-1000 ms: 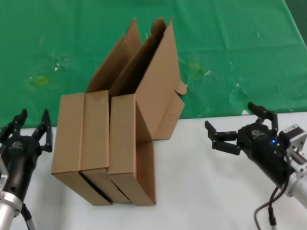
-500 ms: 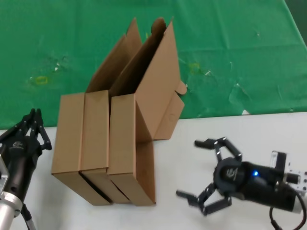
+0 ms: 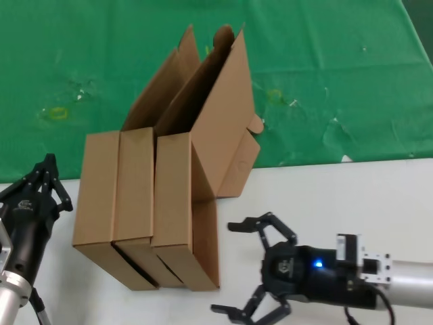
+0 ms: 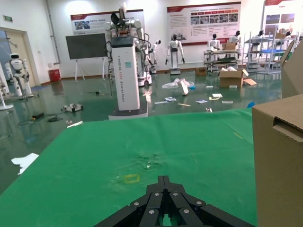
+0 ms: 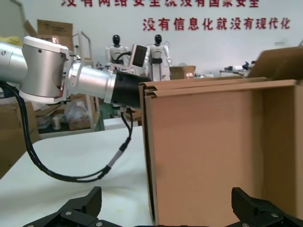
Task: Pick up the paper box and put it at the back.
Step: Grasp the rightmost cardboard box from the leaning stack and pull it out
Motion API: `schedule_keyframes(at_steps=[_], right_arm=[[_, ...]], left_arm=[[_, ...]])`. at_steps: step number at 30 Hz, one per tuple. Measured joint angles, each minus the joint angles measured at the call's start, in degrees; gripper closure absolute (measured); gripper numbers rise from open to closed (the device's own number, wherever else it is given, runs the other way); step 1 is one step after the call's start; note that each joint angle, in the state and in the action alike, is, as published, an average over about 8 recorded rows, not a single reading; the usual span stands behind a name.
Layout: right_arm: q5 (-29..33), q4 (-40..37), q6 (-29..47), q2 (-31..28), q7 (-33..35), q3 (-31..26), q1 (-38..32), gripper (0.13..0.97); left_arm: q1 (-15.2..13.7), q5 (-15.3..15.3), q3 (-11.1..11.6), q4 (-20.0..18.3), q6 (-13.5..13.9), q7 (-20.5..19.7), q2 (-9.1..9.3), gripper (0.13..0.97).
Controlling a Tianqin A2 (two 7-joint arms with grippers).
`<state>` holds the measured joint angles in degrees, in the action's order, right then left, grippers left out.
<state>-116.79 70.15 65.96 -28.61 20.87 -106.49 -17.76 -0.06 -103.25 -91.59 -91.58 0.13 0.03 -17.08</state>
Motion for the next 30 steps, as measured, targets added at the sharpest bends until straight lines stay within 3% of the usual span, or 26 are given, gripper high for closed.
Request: schedule_keyframes(at_steps=[12,23,30], right_arm=[[3.39,-3.61,0.08,5.19,1.35,-2.93,-3.81,0.129],[4.39,-4.4,1.52,5.33,0.77,-3.56,-4.51,0.146],[4.68,-5.09,2.4,4.84,1.18,-3.26,-5.18,0.221]], left_arm=[[0.0,0.0,0.0,0.0,0.0,0.0,0.0,0.953],[0.0,0.0,0.0,0.0,0.0,-0.01,0.0,0.953],[0.0,0.01,0.0,0.0,0.0,-0.01,0.0,0.953]])
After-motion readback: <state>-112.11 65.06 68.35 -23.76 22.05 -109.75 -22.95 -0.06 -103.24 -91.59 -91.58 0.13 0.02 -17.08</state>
